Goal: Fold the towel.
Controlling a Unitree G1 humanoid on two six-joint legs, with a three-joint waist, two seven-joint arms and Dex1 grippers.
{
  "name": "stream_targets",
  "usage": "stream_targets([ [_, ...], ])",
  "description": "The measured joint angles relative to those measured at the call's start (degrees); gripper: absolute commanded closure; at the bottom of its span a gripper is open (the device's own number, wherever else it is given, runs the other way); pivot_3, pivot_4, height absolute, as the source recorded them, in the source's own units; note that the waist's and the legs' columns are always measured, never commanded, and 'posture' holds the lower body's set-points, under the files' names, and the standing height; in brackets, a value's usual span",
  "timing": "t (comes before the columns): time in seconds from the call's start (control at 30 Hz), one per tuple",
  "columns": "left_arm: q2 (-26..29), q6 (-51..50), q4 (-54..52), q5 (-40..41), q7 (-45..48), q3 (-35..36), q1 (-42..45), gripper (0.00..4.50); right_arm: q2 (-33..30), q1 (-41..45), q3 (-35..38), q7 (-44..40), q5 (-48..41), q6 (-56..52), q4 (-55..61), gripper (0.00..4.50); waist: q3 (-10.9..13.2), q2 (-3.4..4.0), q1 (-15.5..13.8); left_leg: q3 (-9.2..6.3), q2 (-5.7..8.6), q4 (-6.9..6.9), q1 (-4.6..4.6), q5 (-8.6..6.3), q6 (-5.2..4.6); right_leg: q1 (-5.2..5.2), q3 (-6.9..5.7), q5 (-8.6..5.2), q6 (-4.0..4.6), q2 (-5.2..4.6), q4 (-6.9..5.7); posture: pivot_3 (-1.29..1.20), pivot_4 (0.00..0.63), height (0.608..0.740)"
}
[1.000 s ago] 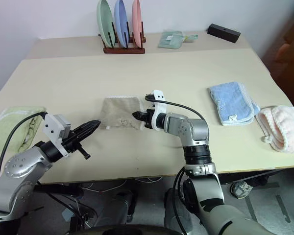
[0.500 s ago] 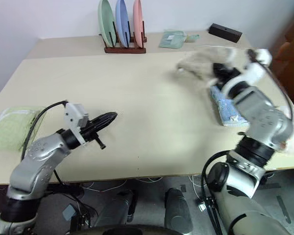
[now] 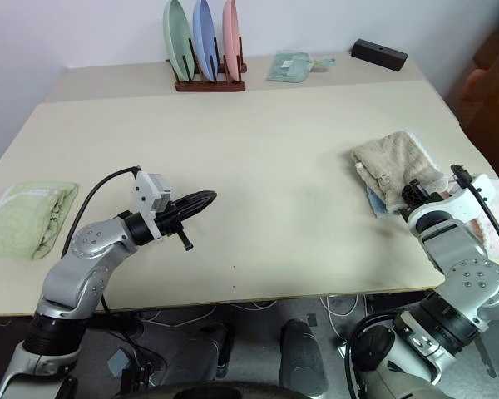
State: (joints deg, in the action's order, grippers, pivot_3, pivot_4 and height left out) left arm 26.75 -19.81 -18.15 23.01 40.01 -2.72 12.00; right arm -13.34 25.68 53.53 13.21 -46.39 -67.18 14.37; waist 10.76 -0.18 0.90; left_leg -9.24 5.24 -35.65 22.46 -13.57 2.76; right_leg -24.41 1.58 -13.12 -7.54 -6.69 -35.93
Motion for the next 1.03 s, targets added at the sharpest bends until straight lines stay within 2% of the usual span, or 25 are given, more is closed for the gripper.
stream_targets([
  [0.1,-0.02,0.09,-0.01,0.0,-0.05,0.0,-0.37,4.5,-2.44,-0.16,-0.31,-0.15,-0.33,1.44,0.06,1.47,0.0,0.0,-0.05,0.0,0.0,0.0,0.0,0.0,0.0,0.0,0.0,0.0,0.0,0.0,0.0,0.0,0.15,0.738],
  [0.17,-0.25,0.13,0.0,-0.02,-0.07,-0.11,-0.59,4.5,-5.11,-1.59,-1.71,-0.64,0.33,2.57,0.8,0.35,0.0,0.0,-0.17,0.0,0.0,0.0,0.01,0.0,0.0,0.01,0.0,0.0,-0.01,0.0,0.01,0.0,0.15,0.738],
  [0.2,-0.31,0.19,0.03,-0.05,-0.05,-0.12,-0.68,4.5,-6.21,-2.6,-2.48,-1.02,0.81,3.27,1.7,0.02,0.0,0.0,-0.18,0.0,0.0,0.0,0.01,0.0,0.0,0.01,0.0,-0.01,-0.01,0.0,0.01,0.0,0.15,0.738],
  [0.37,-1.07,1.96,3.11,-1.26,-0.31,-0.44,0.24,4.5,-13.58,-7.59,-7.09,-4.3,6.09,9.08,3.67,0.02,0.0,0.0,-0.19,0.02,0.02,-0.02,0.01,0.0,0.0,0.02,0.0,-0.01,-0.02,0.0,0.0,0.0,0.15,0.738],
  [0.43,-1.12,3.43,5.98,-2.12,-1.36,0.53,1.39,4.5,-18.75,-9.52,-10.18,-7.7,9.47,12.76,4.07,0.02,0.0,0.0,-0.07,0.04,0.04,-0.02,0.01,0.0,0.0,0.02,0.0,-0.02,-0.03,0.0,0.02,0.0,0.15,0.738],
  [0.53,-0.53,7.4,10.83,-5.44,-4.93,4.36,2.39,4.5,-27.47,-10.75,-18.42,-17.25,14.12,19.78,6.17,0.02,-0.01,0.01,0.56,0.13,-0.03,0.04,-0.08,-0.02,-0.03,0.02,0.0,-0.02,-0.03,0.08,0.03,0.0,0.15,0.738],
  [0.6,0.41,9.82,13.02,-7.61,-7.05,6.61,1.38,4.5,-30.59,-10.49,-25.79,-25.47,15.34,24.84,8.0,0.02,-0.03,-0.07,1.03,0.11,-0.1,0.07,-0.08,-0.02,-0.02,0.02,-0.02,-0.02,-0.03,0.14,0.04,0.0,0.15,0.738],
  [0.77,1.27,11.25,11.31,-8.55,-9.03,10.53,-5.21,4.5,-30.13,-7.85,-41.16,-40.71,17.11,33.22,4.47,0.02,0.07,-0.26,0.8,0.06,-0.06,-0.01,0.07,-0.02,-0.02,0.04,-0.02,0.0,-0.05,-0.03,0.24,0.0,0.15,0.738],
  [0.93,1.38,10.11,5.5,-8.01,-10.17,13.21,-10.14,4.5,-27.29,-3.48,-49.0,-47.77,20.67,38.84,-2.61,0.02,0.07,-0.33,-0.49,-0.01,-0.06,-0.05,0.06,-0.03,-0.03,0.21,-0.08,0.02,-0.03,-0.02,0.47,0.0,0.15,0.738],
  [1.03,1.38,8.79,2.12,-7.27,-10.24,13.92,-13.4,4.5,-25.83,-3.04,-51.24,-49.7,23.25,41.11,-8.08,0.02,0.08,-0.33,-0.5,0.0,-0.05,-0.03,0.06,-0.03,-0.03,0.21,-0.07,0.02,-0.03,-0.03,0.5,0.0,0.15,0.738],
])
